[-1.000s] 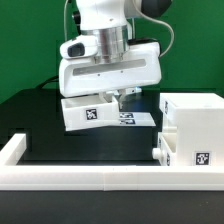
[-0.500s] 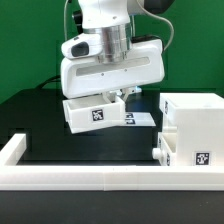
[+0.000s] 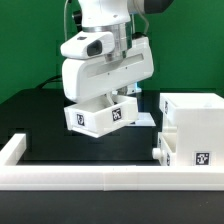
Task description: Assemble drawer
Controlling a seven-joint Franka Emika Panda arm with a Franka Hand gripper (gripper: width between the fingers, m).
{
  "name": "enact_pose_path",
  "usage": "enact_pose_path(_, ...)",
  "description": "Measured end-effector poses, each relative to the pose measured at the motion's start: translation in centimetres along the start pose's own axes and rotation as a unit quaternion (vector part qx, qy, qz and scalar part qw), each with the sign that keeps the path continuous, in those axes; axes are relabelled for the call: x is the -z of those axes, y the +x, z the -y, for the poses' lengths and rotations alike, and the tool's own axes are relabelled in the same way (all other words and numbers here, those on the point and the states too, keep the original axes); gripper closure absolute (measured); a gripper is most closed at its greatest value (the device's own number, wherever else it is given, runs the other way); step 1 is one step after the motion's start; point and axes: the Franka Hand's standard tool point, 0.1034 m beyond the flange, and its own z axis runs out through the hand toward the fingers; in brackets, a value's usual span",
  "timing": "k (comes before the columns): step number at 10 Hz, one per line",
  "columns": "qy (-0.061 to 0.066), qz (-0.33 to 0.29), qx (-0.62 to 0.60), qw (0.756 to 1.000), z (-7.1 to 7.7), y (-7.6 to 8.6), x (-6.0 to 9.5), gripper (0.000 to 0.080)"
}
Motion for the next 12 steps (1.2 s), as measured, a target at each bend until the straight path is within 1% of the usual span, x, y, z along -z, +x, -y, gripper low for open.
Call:
enact_pose_path(2, -0.004, 0.000, 0.084, 0.996, -0.2, 0.0, 0.3, 0.0754)
enact_pose_path(3, -0.003, 0.001, 0.100, 0.995, -0.1, -0.1, 0.1, 0.0754)
enact_pose_path(4, -0.004, 0.004, 0.146, 0.989, -0.2, -0.2, 0.1, 0.0754)
enact_pose_path(5, -0.004, 0.008, 0.205, 0.979, -0.3, -0.3, 0.0, 0.0754)
enact_pose_path(7, -0.018, 0.029, 0.319, 0.947, -1.3, 0.2, 0.2, 0.0754)
enact_pose_path(9, -0.028, 0.037, 0.342, 0.938, -1.8, 0.9, 0.6, 0.0754)
enact_pose_path(11, -0.026, 0.036, 0.341, 0.939, -2.1, 0.4, 0.5, 0.0754)
enact_pose_path(12, -0.026, 0.037, 0.342, 0.939, -2.1, 0.4, 0.5, 0.0754)
